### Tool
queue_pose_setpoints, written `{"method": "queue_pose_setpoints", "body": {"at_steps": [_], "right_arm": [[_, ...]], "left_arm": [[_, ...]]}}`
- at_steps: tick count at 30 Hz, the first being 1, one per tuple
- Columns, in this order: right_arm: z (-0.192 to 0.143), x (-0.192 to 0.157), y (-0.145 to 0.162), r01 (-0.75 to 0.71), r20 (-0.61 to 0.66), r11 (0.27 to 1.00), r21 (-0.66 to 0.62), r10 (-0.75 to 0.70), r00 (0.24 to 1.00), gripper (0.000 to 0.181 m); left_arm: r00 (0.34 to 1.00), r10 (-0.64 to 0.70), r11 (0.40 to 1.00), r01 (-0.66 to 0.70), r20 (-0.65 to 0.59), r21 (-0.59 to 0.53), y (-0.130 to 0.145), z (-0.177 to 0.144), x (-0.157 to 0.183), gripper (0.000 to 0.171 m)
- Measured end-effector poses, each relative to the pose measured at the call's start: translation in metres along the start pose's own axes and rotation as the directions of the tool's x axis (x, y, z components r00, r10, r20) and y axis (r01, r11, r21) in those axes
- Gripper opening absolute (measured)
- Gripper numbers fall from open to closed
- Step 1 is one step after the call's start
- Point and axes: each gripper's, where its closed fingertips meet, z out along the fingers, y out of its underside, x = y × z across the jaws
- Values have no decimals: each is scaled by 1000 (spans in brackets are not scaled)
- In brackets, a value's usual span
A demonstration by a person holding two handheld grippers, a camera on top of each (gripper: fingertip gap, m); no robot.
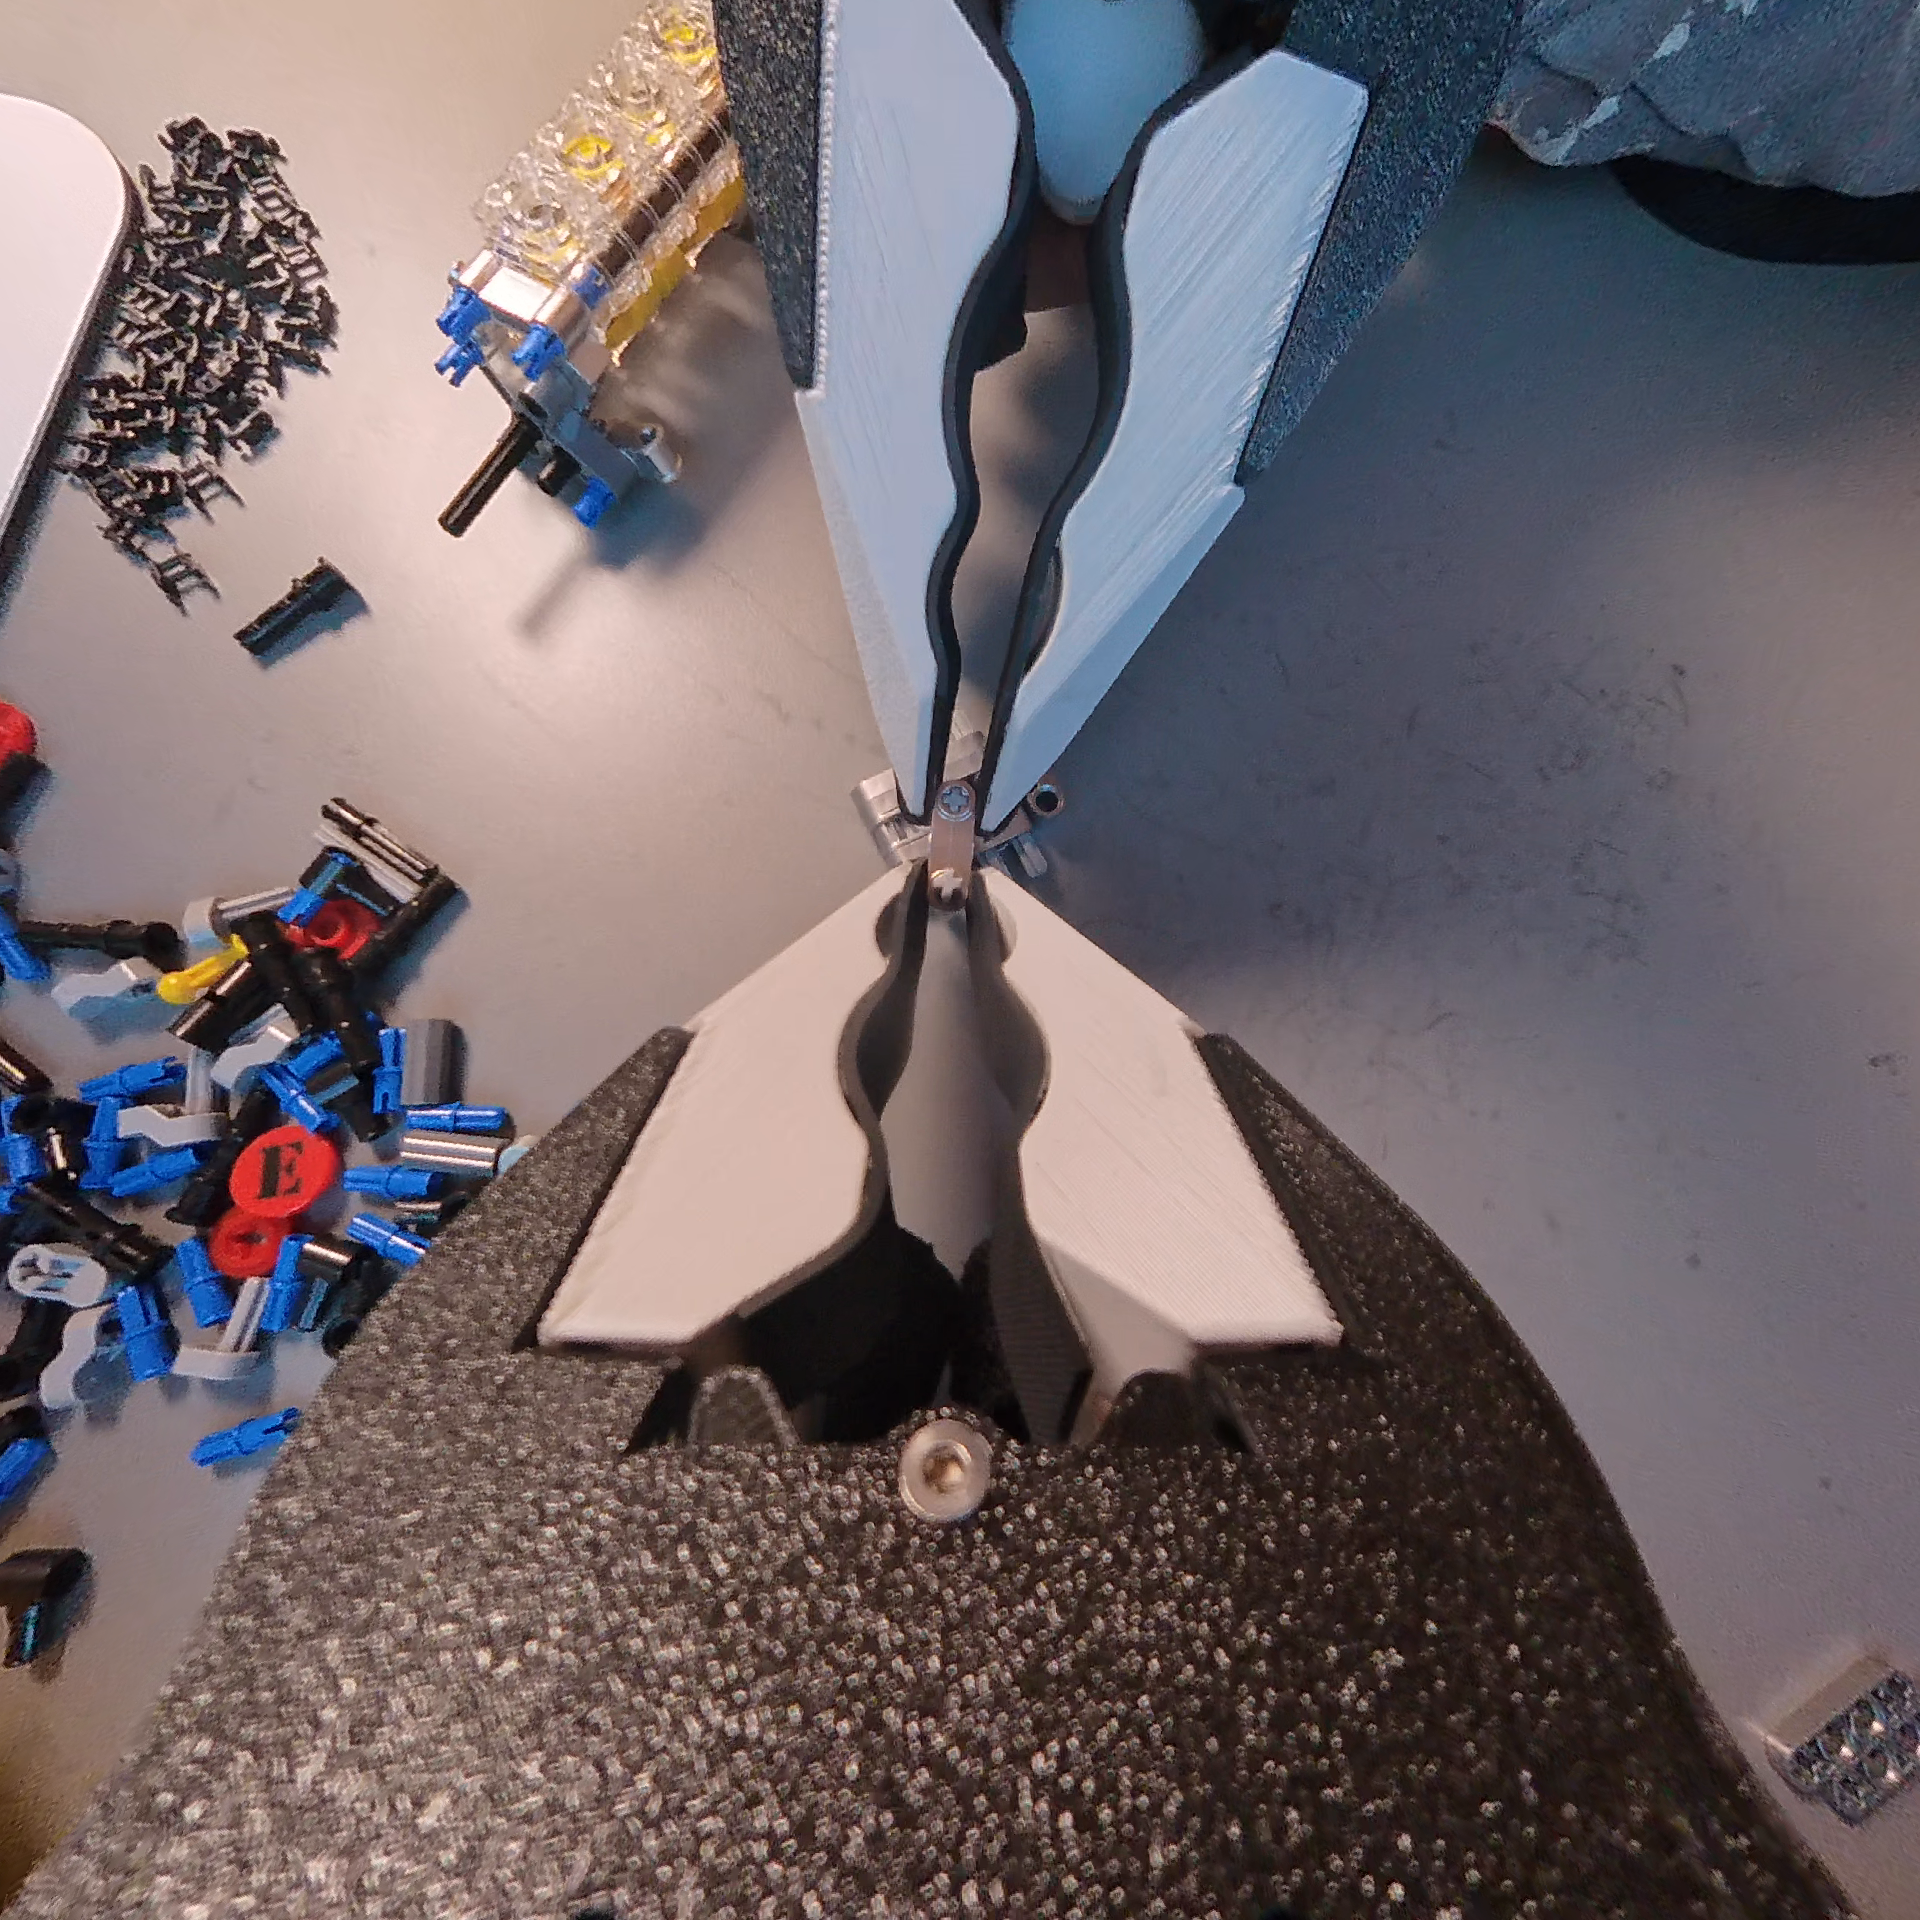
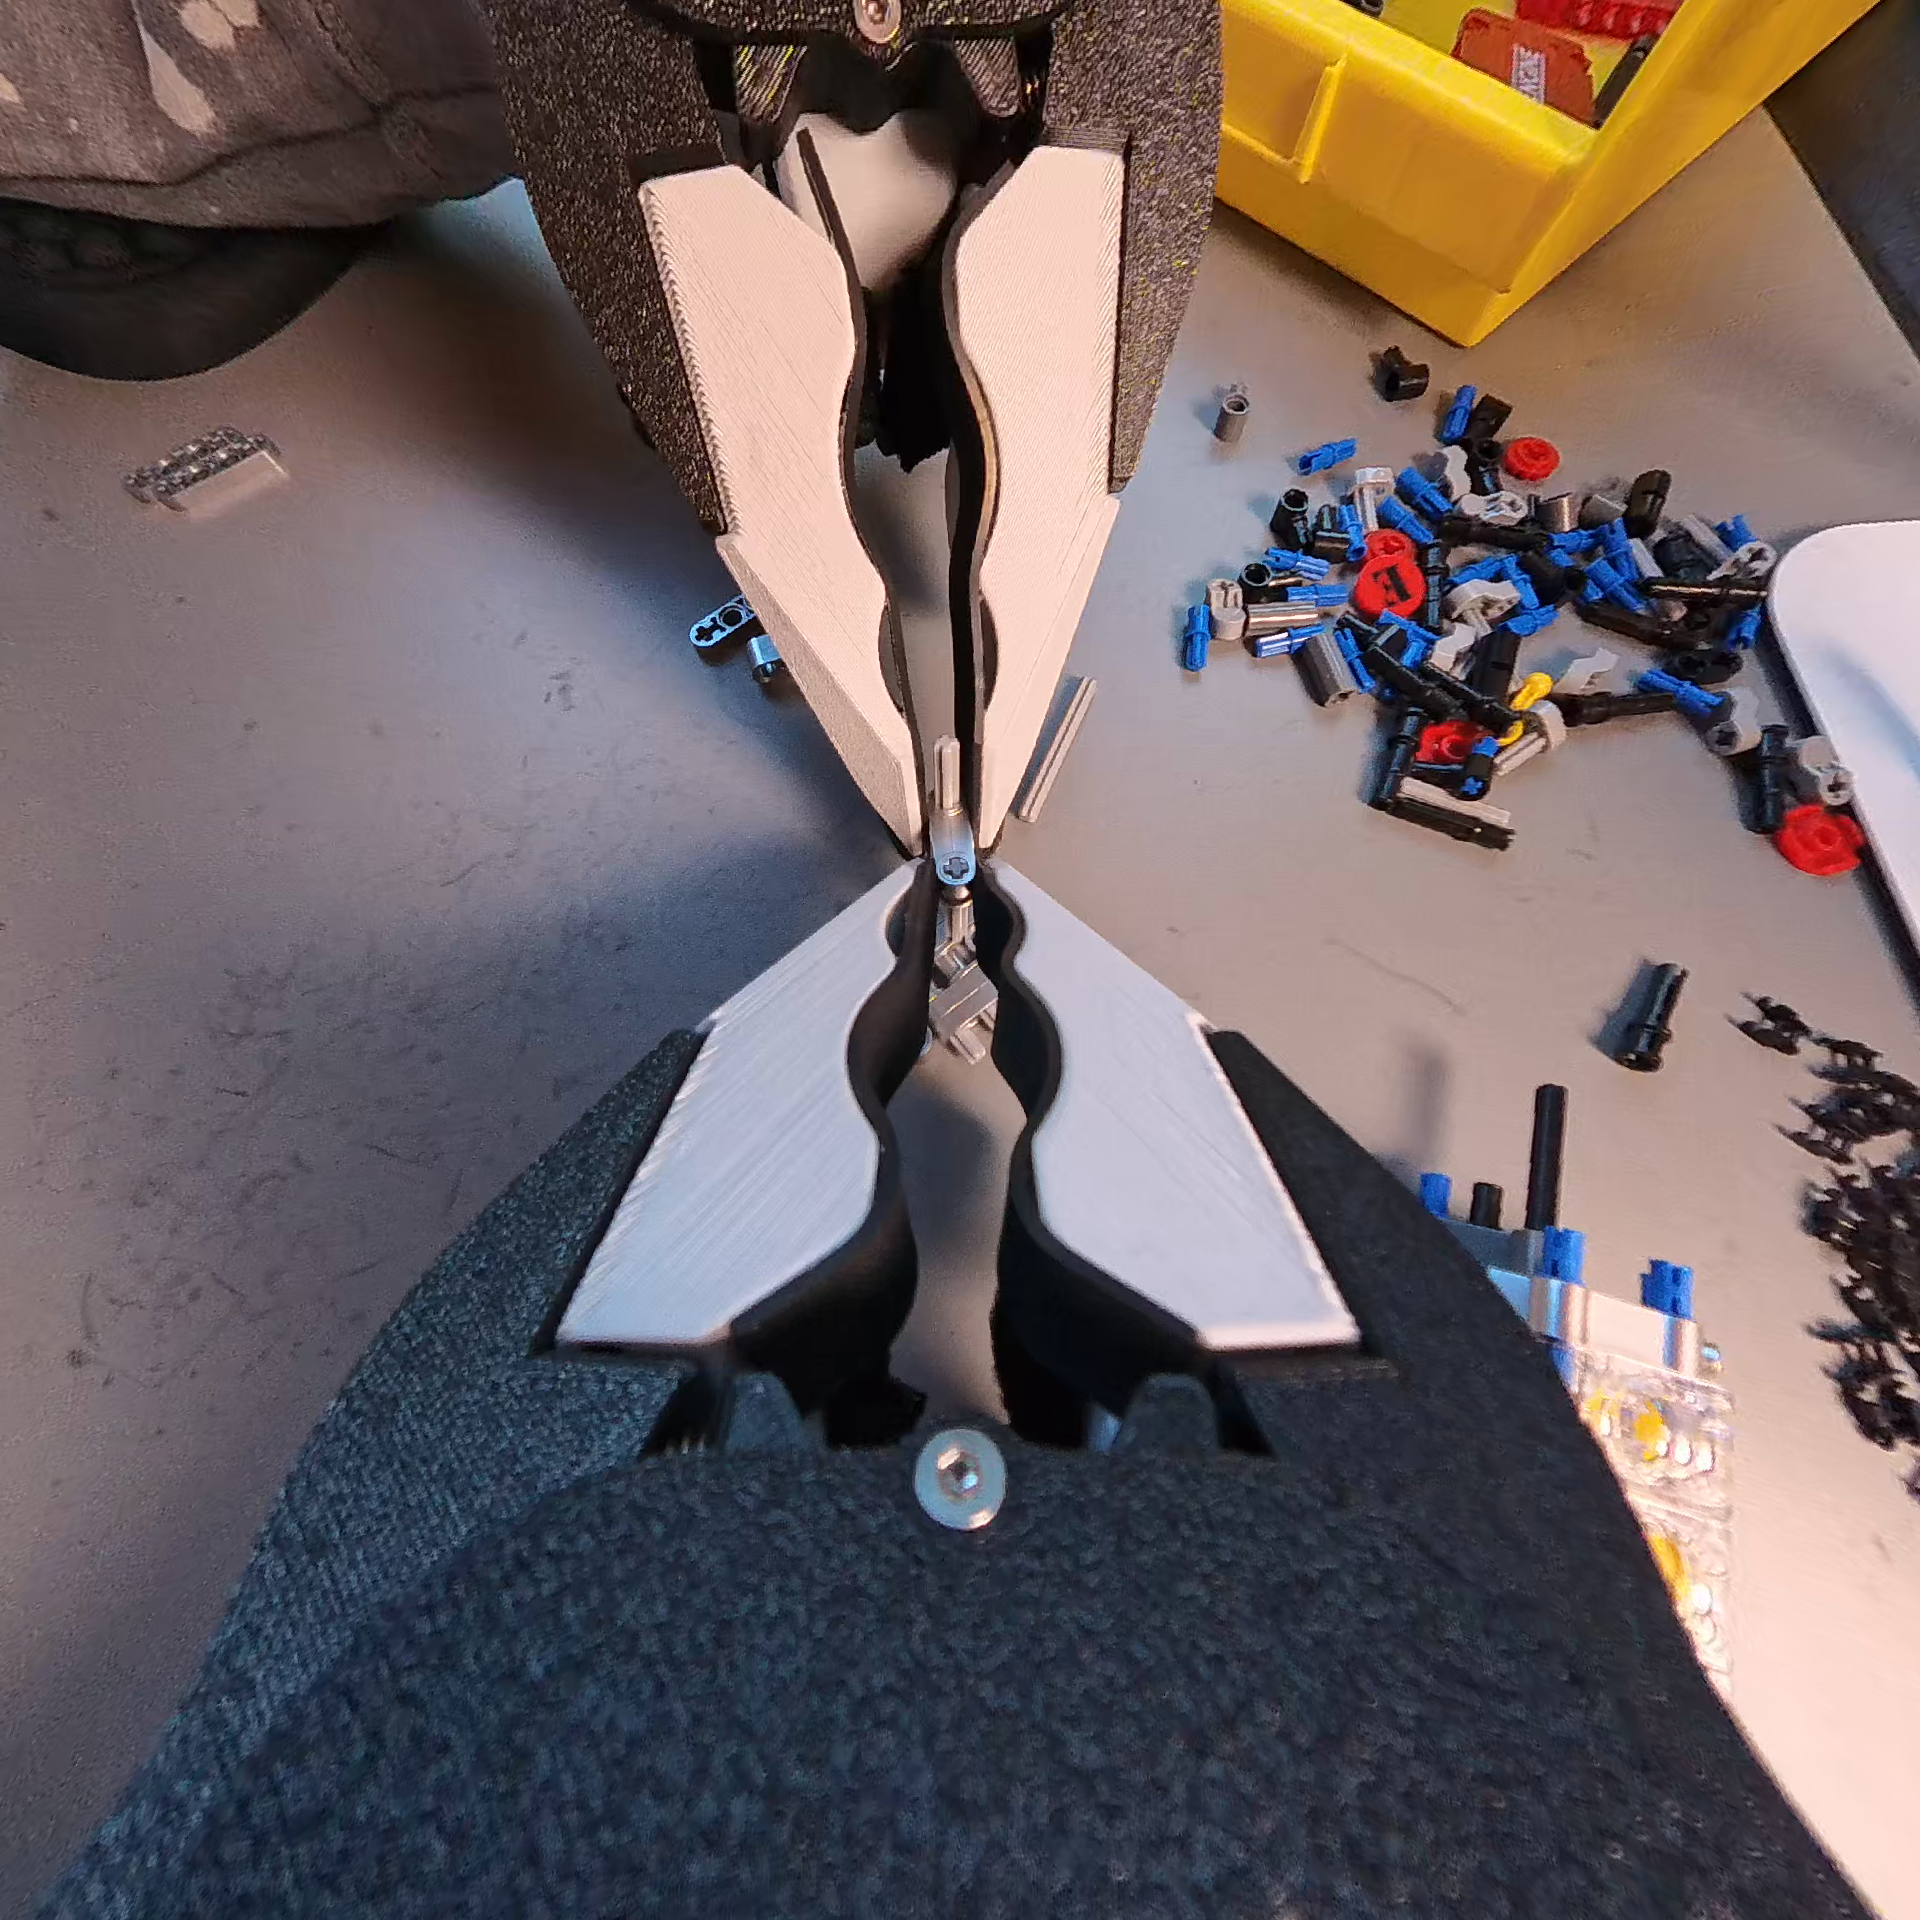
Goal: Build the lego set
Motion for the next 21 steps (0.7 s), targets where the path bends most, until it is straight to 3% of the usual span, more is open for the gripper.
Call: {"method": "queue_pose_setpoints", "body": {"at_steps": [21], "right_arm": [[-5, 1, 4, -55, -16, 998, 27, 55, 998, 5]], "left_arm": [[1000, 24, 995, -23, 14, -101, -5, 3, -1, 4]]}}
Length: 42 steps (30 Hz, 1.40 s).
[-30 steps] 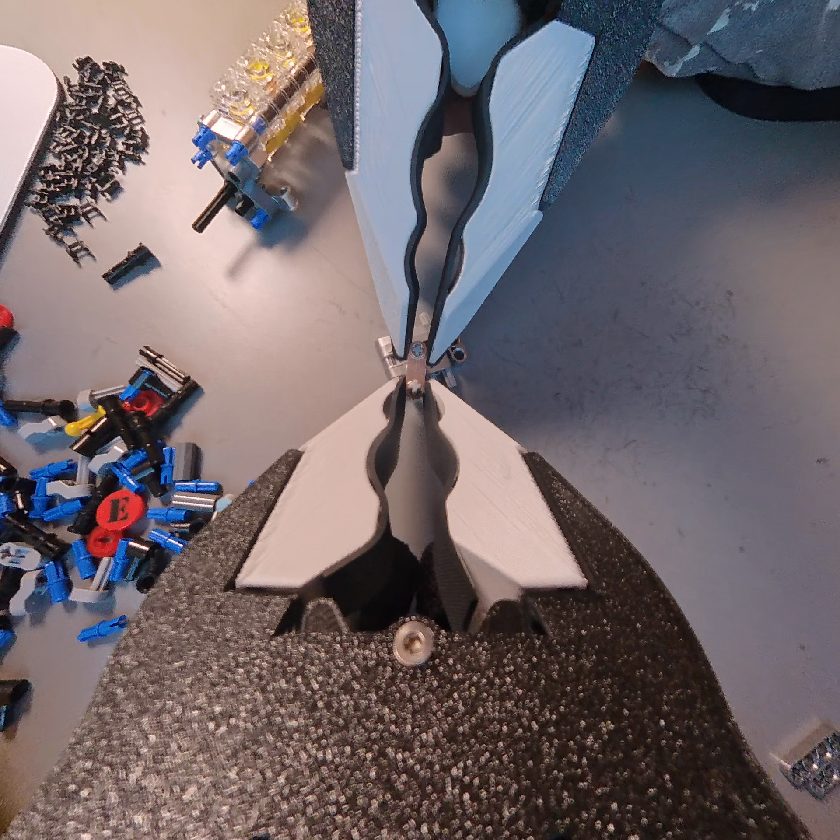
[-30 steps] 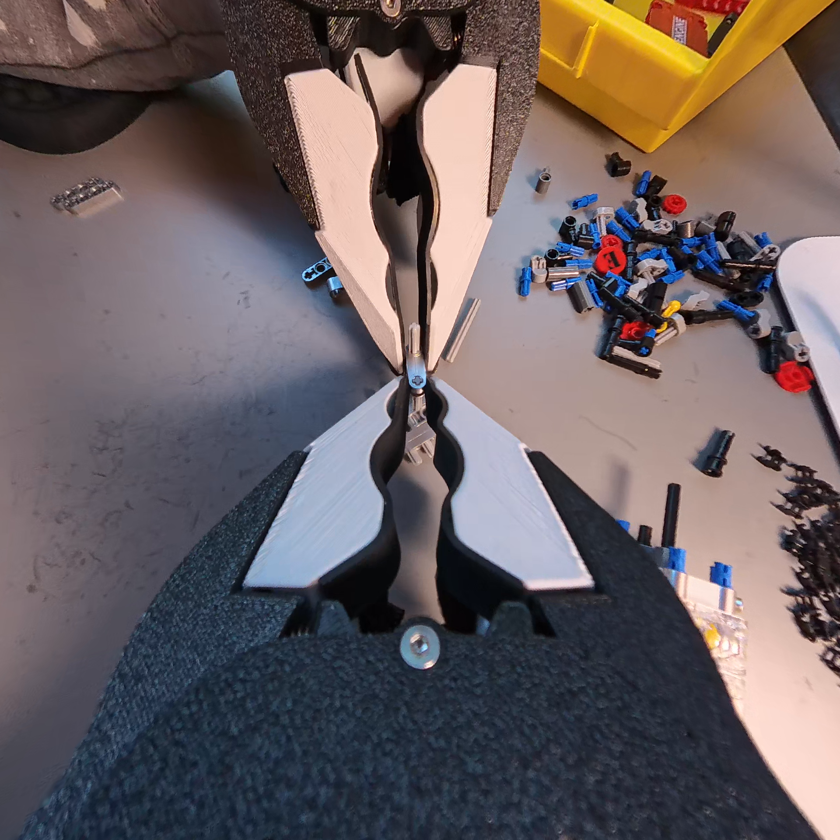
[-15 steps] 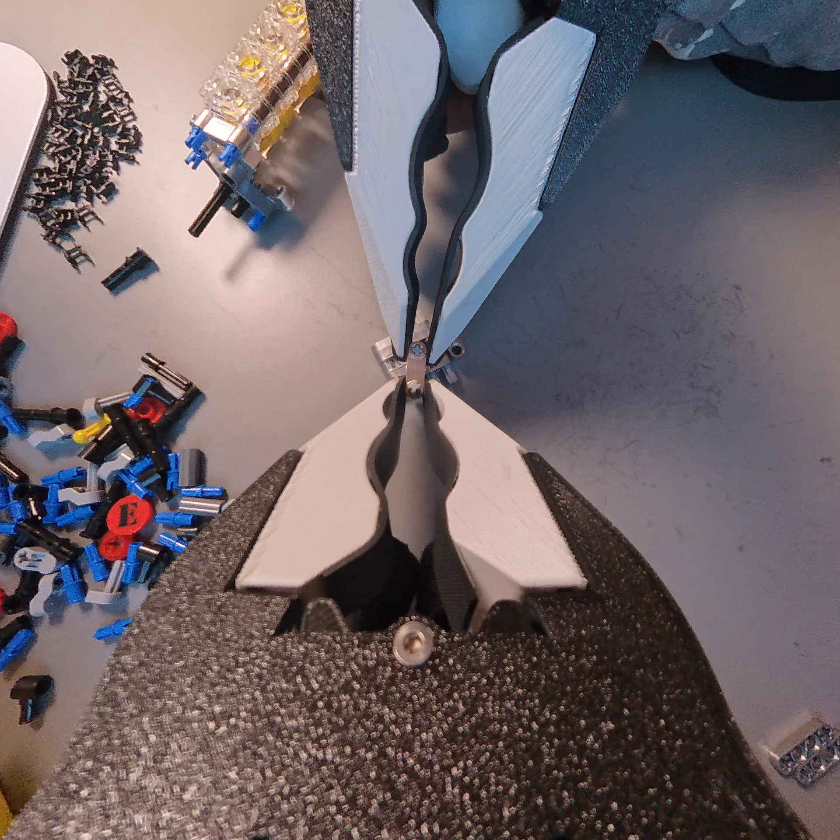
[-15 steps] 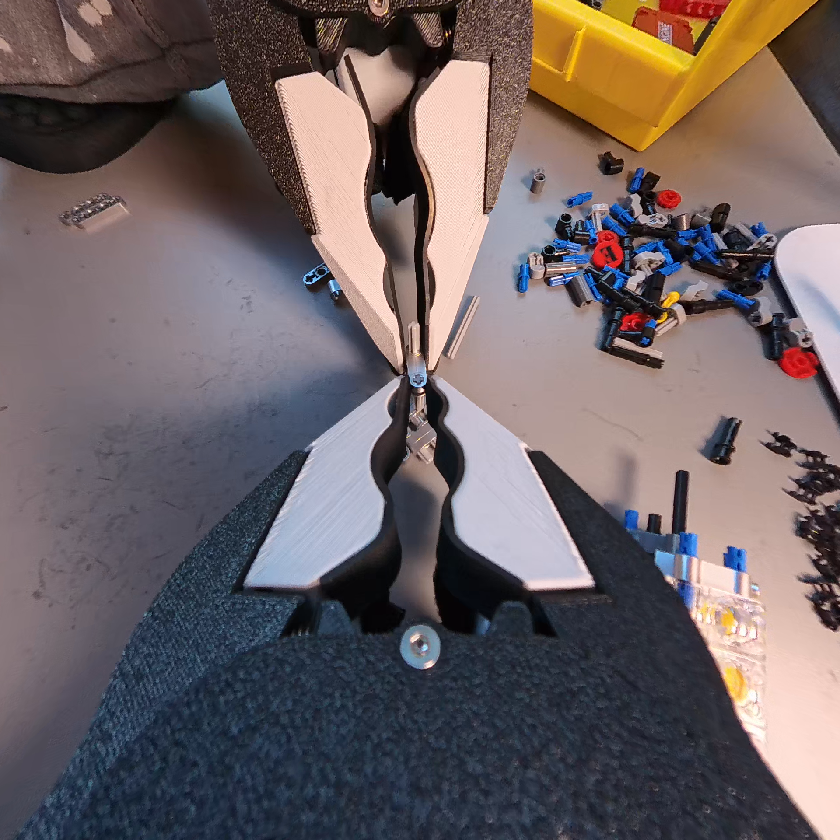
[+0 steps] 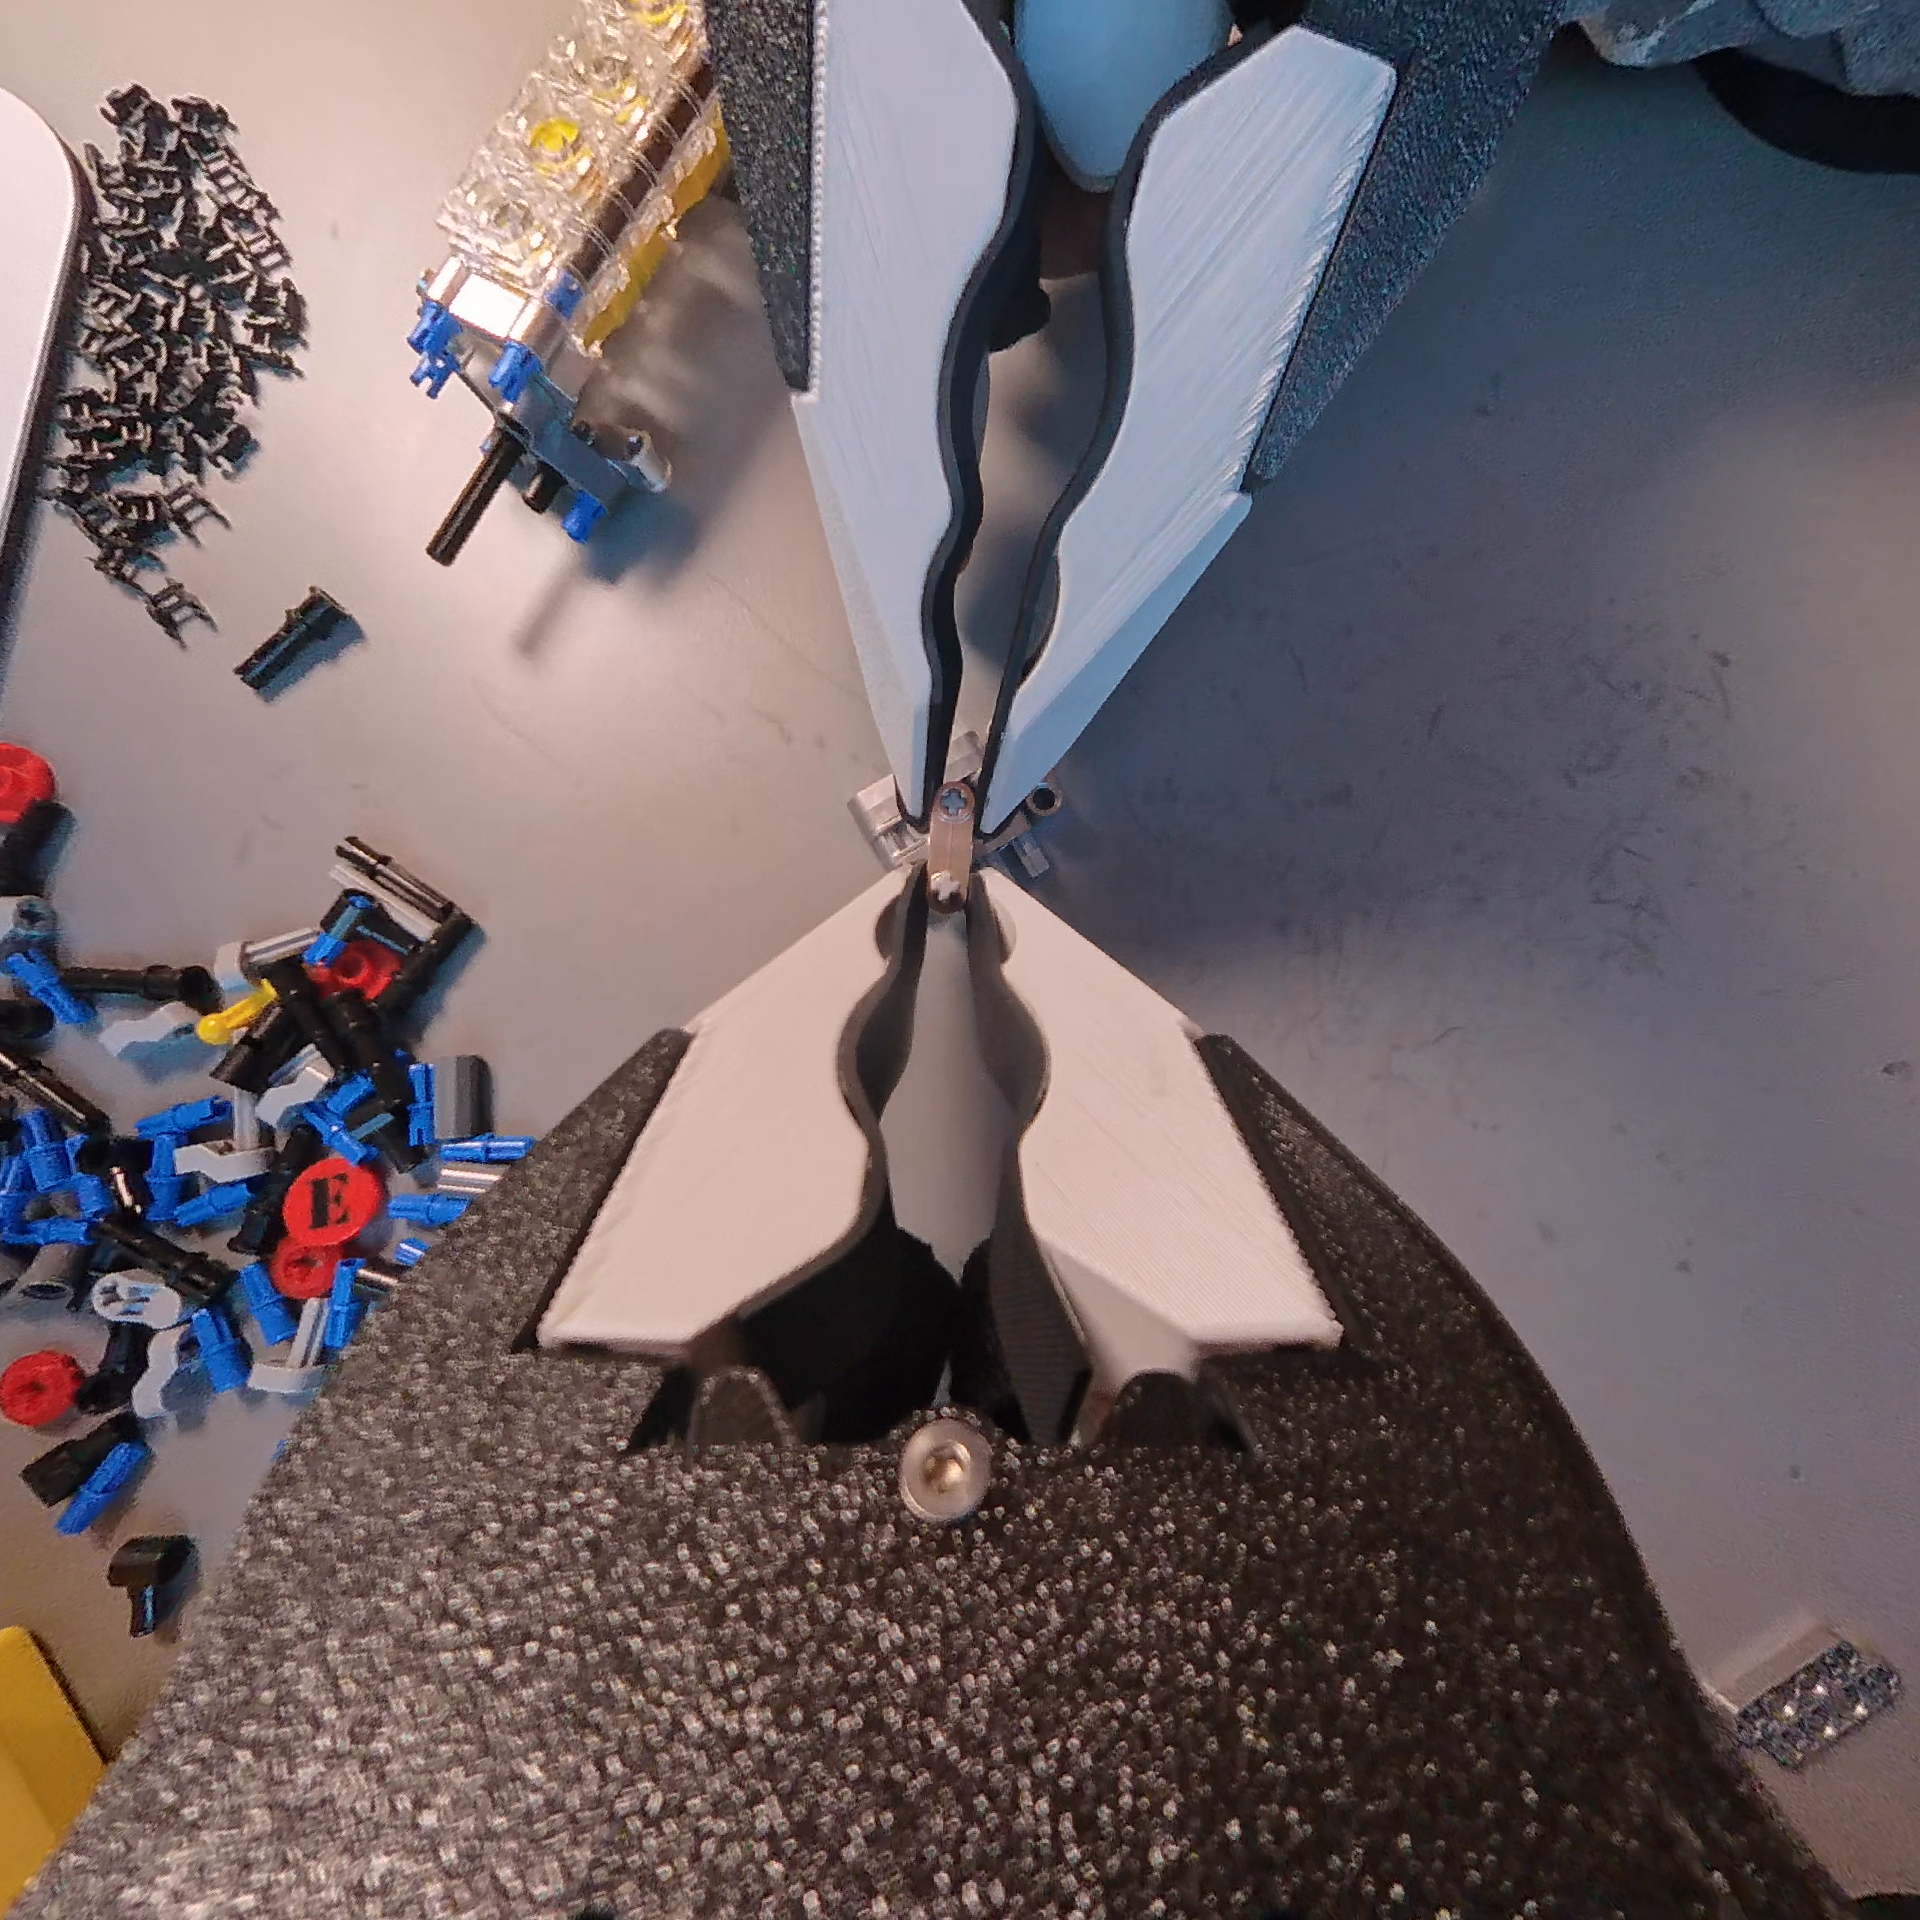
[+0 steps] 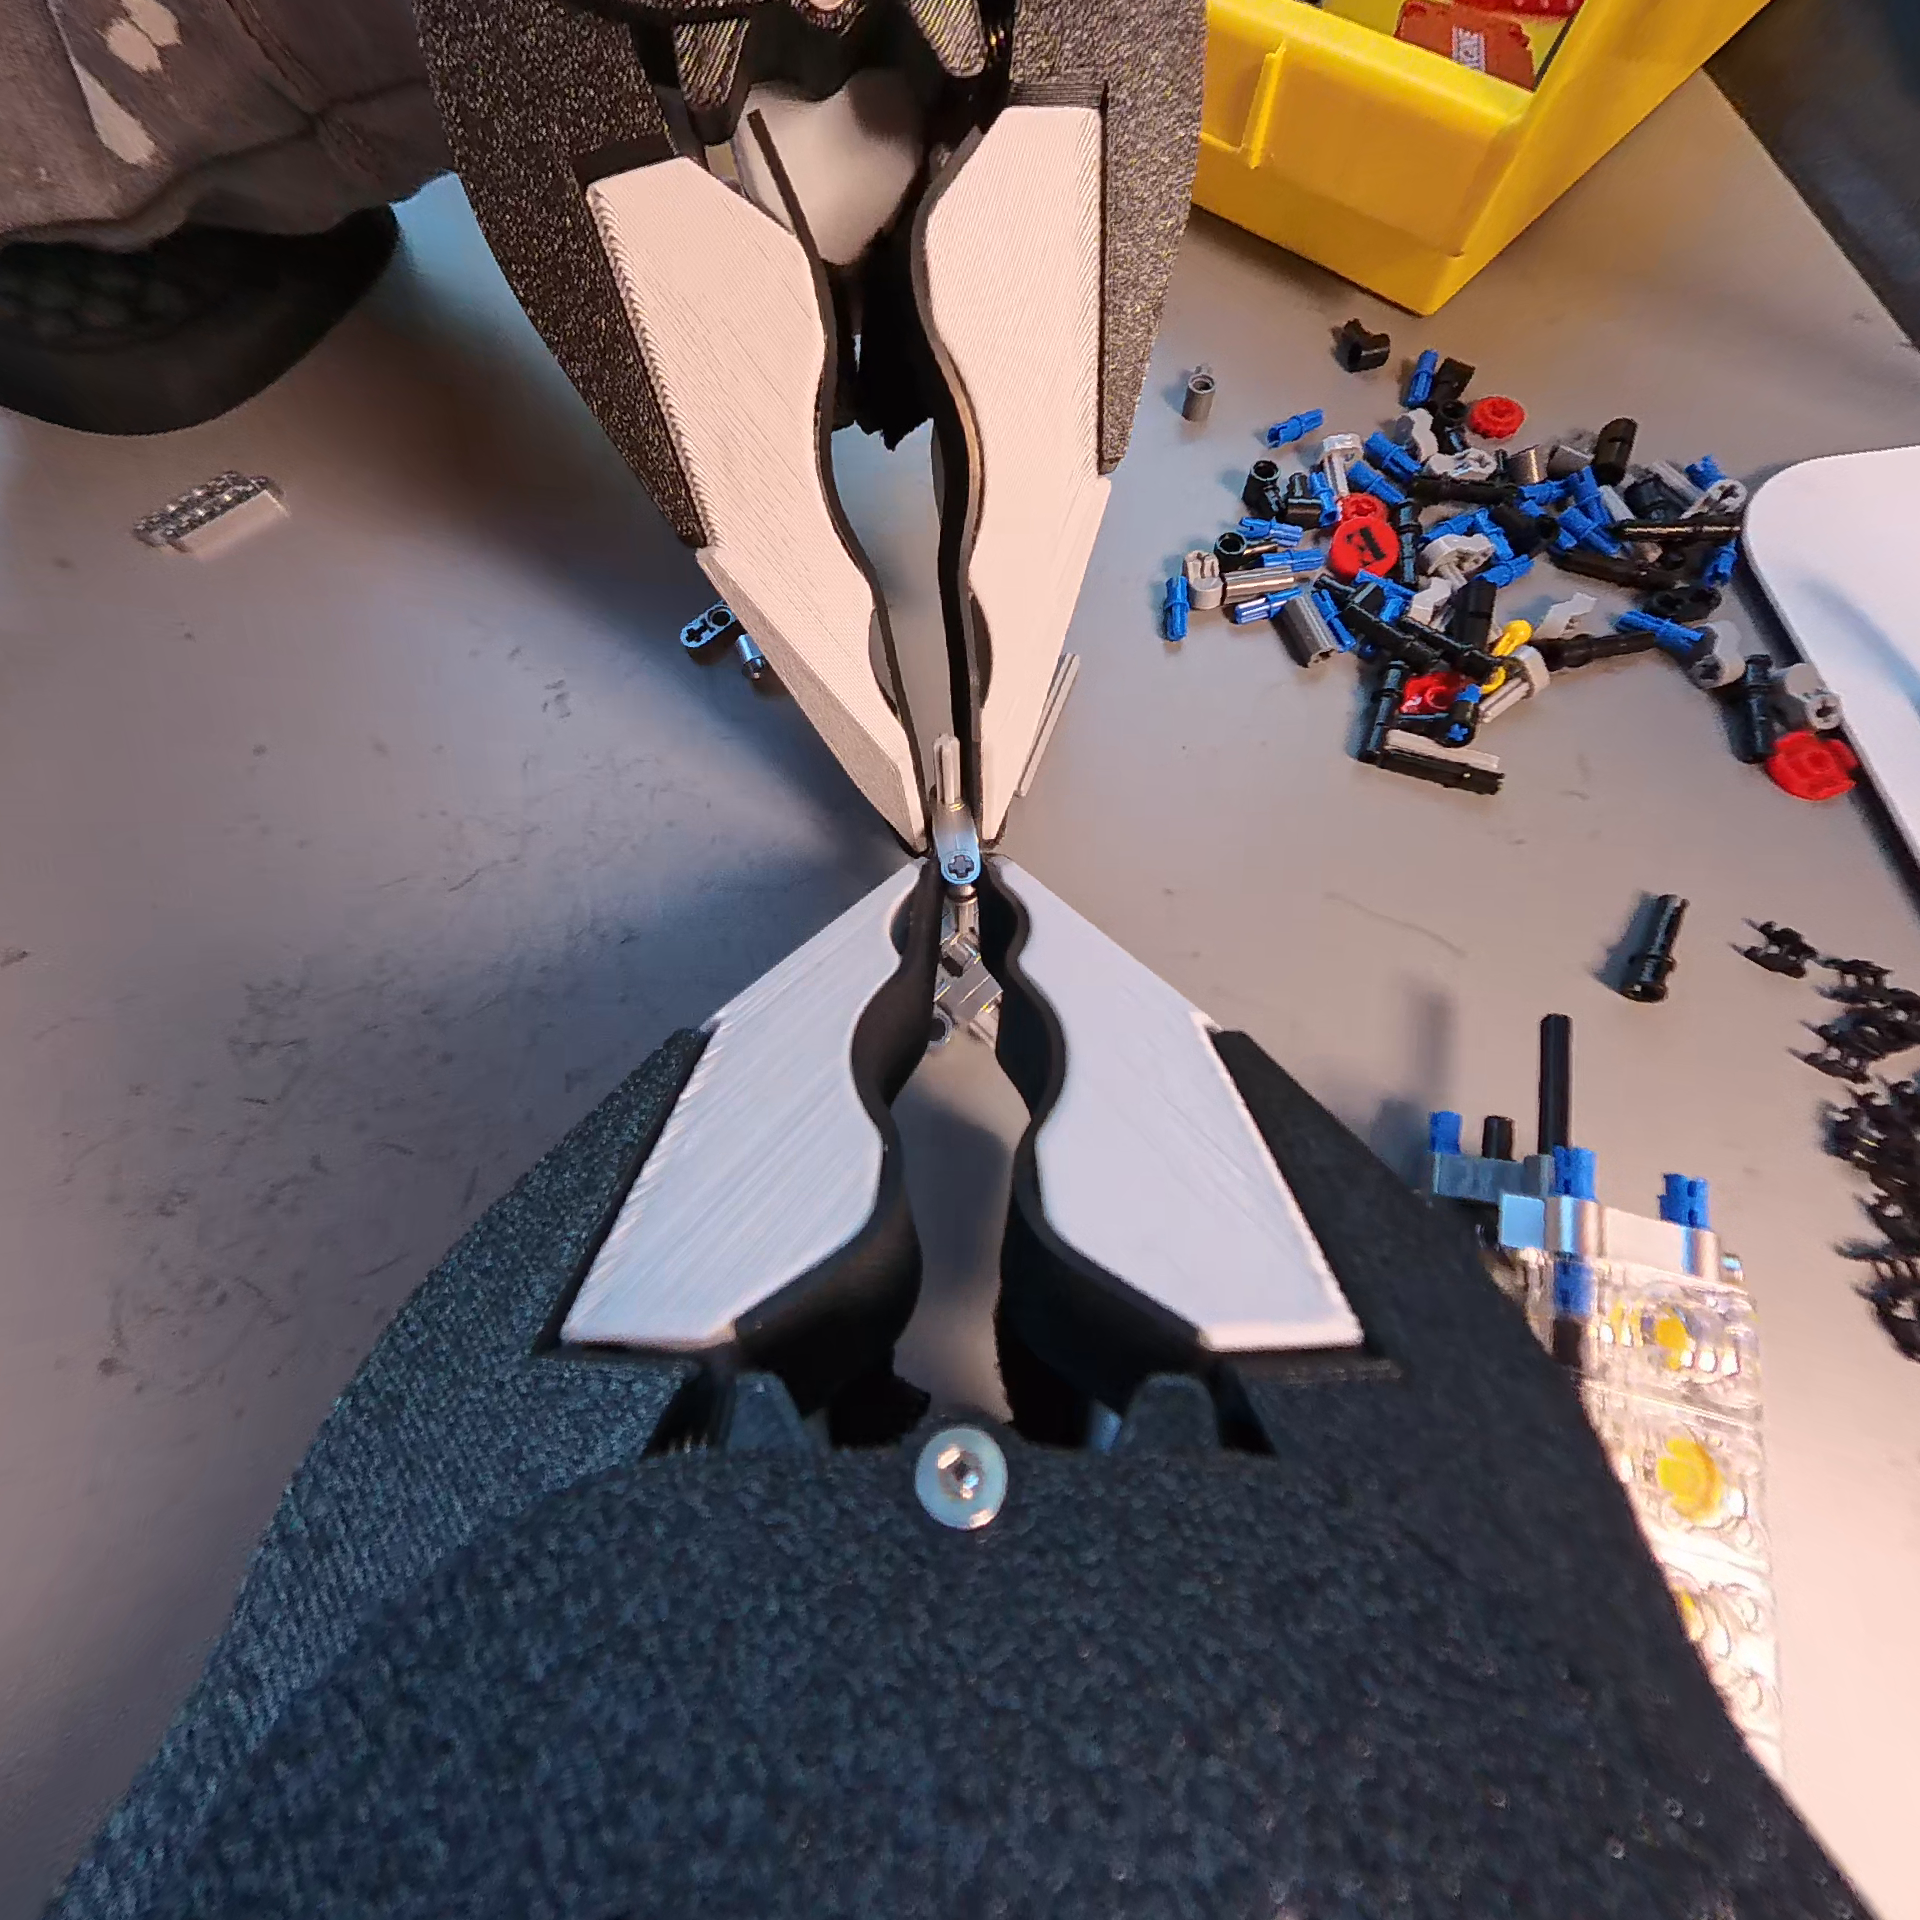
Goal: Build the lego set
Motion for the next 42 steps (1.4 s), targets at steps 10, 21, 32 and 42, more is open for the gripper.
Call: {"method": "queue_pose_setpoints", "body": {"at_steps": [10, 21, 32, 42], "right_arm": [[0, 0, 6, -6, 1, 1000, -23, 6, 1000, 4], [-11, -1, -6, -12, 26, 999, 43, 11, 1000, 6], [2, -1, 5, 90, -19, 994, -61, -92, 996, 6], [7, -1, 12, 132, -33, 982, -132, -138, 990, 0]], "left_arm": [[1000, 2, 999, -2, -8, -33, 0, 6, 0, 4], [979, -128, 985, 144, -160, 91, -9, -6, 7, 5], [994, -71, 997, 71, -84, -6, 5, 0, 5, 5], [999, -30, 997, 29, -23, -70, 6, 0, 3, 5]]}}
